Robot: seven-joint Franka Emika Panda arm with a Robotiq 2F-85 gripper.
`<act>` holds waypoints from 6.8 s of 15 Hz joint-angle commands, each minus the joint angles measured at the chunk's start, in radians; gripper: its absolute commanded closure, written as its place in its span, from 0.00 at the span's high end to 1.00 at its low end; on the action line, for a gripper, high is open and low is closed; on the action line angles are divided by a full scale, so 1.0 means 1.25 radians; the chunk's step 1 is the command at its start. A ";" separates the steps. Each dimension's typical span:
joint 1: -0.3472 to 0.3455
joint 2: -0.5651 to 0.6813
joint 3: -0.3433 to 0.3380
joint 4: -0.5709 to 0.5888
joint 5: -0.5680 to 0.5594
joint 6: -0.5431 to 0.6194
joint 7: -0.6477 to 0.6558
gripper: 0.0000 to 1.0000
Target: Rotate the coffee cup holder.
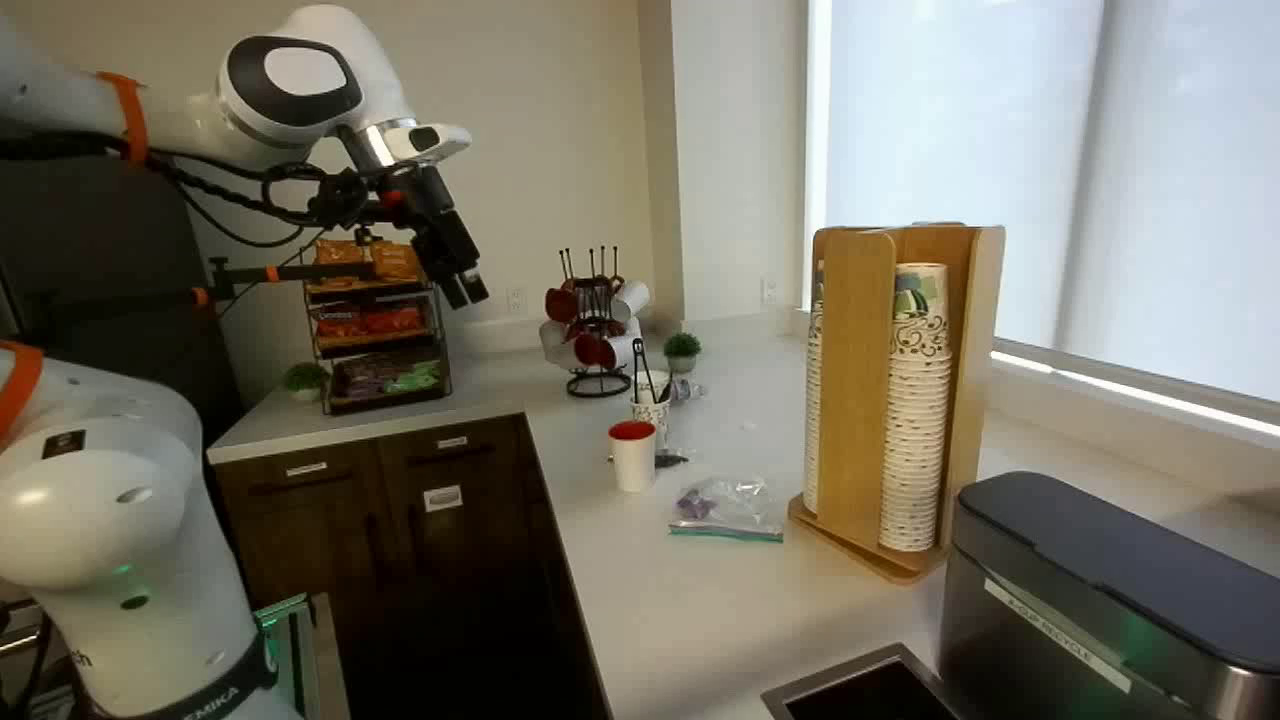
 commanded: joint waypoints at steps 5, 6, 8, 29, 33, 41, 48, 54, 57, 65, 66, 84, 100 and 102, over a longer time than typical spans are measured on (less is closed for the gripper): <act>0.021 0.003 -0.020 -0.002 0.001 0.013 0.000 1.00; 0.011 0.002 -0.027 -0.004 -0.007 0.031 0.002 1.00; -0.011 -0.003 -0.056 -0.015 -0.021 0.081 -0.002 1.00; -0.136 0.169 -0.340 0.038 -0.042 0.260 -0.230 1.00; -0.119 0.237 -0.395 0.083 -0.016 0.363 -0.286 1.00; -0.006 0.496 -0.581 0.334 0.190 0.452 -0.603 1.00; -0.089 0.587 -0.549 0.438 0.241 0.462 -0.600 1.00; -0.096 0.615 -0.541 0.464 0.297 0.448 -0.673 1.00; -0.084 0.637 -0.556 0.509 0.411 0.400 -0.860 1.00; -0.132 0.655 -0.523 0.533 0.404 0.382 -0.838 1.00; -0.129 0.669 -0.522 0.543 0.429 0.380 -0.866 1.00; -0.211 0.821 -0.397 0.658 0.547 0.364 -1.000 1.00; -0.228 0.872 -0.357 0.718 0.582 0.393 -1.060 1.00; -0.228 0.875 -0.356 0.724 0.562 0.369 -1.038 1.00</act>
